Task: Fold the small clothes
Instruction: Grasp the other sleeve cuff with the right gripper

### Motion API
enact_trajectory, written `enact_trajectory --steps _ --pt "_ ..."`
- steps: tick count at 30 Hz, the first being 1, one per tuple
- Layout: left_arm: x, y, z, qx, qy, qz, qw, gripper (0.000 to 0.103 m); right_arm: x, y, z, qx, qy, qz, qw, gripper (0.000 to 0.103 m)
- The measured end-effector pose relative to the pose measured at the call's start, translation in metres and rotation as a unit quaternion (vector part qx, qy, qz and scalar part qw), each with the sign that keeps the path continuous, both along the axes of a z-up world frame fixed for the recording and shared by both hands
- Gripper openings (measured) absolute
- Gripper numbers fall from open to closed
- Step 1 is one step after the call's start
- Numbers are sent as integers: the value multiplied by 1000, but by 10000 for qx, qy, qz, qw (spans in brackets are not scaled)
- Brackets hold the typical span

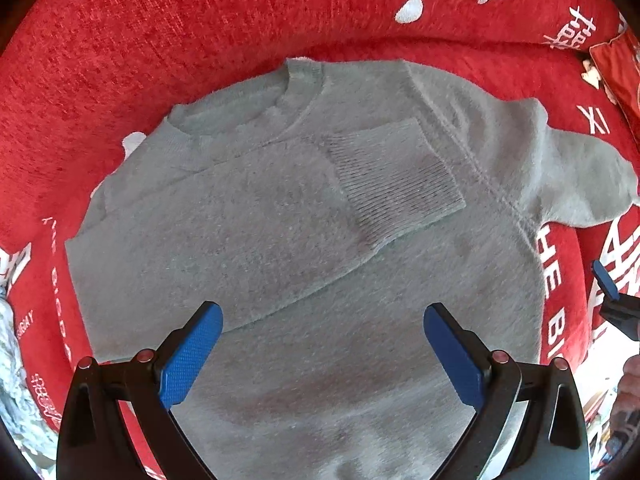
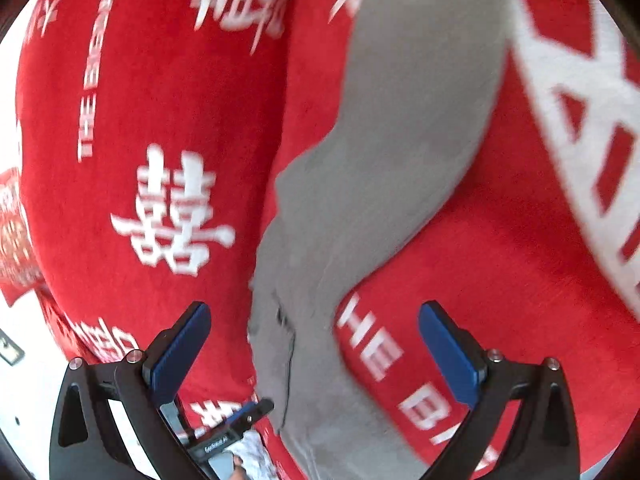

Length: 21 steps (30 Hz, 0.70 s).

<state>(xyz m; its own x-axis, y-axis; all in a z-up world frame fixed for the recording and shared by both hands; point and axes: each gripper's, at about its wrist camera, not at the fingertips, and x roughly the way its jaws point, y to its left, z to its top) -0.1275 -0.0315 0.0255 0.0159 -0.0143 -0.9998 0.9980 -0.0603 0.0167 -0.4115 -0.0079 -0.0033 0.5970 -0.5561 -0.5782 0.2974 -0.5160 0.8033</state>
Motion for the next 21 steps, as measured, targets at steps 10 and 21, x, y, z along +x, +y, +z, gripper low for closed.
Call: enact_trajectory --steps 10,21 --pt "-15 -5 -19 -25 199 127 9997 101 -66 13 -39 95 -498 -1230 9911 103" --pt "-33 -11 -18 -178 271 80 9994 101 -77 -42 -34 -375 -626 -996 9924 103"
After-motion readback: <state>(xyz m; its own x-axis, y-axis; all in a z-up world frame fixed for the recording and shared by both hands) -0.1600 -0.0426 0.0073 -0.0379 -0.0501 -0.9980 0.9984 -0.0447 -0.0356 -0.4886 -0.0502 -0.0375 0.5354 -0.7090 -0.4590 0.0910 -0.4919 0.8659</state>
